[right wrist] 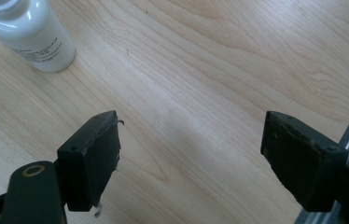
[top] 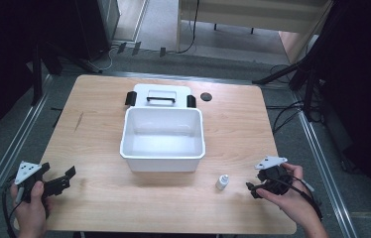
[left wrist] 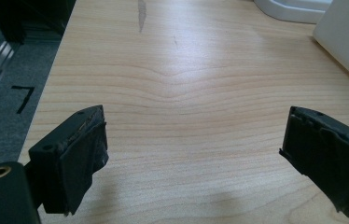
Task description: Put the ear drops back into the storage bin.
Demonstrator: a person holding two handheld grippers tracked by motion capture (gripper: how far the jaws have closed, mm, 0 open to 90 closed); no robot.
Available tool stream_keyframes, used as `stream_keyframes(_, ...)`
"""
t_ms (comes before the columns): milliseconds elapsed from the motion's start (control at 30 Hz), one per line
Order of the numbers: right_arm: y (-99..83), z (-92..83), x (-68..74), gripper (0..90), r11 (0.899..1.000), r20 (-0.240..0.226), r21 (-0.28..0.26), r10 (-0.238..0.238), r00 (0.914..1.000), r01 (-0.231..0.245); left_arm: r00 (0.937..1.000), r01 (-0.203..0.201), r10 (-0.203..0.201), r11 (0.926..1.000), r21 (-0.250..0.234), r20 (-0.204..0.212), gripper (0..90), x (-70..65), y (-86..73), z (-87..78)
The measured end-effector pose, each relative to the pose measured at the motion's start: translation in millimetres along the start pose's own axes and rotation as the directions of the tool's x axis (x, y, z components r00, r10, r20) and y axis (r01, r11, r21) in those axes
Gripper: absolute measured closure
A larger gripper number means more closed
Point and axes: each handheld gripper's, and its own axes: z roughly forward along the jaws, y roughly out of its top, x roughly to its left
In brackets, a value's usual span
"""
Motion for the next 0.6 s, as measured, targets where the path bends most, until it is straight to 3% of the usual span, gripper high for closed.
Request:
stream_keyframes(100, 7.4, -1.3, 1.5, 21.1, 0.998, -0.01, 0.039, -0.054, 0.9985, 0.054, 1.0, 0.0, 0.0, 1.0, 0.001, 0.001, 7.2, 0.0, 0.0, 0.0)
stream_keyframes(233, 17.5, -3.8, 6.9, 21.0, 0.983, -0.04, 0.096, -0.155, 0.9872, 0.158, 1.0, 0.0, 0.0, 1.0, 0.0, 0.001, 7.2, 0.1, 0.0, -0.2)
stream_keyframes(400, 30.3, -7.8, 11.6, 23.3, 0.968, -0.083, 0.138, -0.199, 0.9764, 0.209, 1.0, -0.002, 0.002, 1.0, 0.0, 0.001, 7.2, -0.1, 0.0, 0.1)
stream_keyframes(467, 35.1, -9.7, 13.6, 26.2, 0.958, -0.123, 0.158, -0.223, 0.9671, 0.241, 1.0, -0.001, 0.001, 1.0, 0.0, 0.002, 7.2, -0.1, 0.0, 0.1)
stream_keyframes(500, 35.1, -9.7, 13.6, 26.2, 0.958, -0.123, 0.158, -0.223, 0.9671, 0.241, 1.0, -0.001, 0.001, 1.0, 0.0, 0.002, 7.2, -0.1, 0.0, 0.1)
stream_keyframes(600, 47.1, -14.3, 17.4, 32.0, 0.948, -0.194, 0.163, -0.239, 0.9514, 0.272, 1.0, 0.001, -0.001, 1.0, 0.001, 0.004, 7.3, 0.0, 0.0, 0.2)
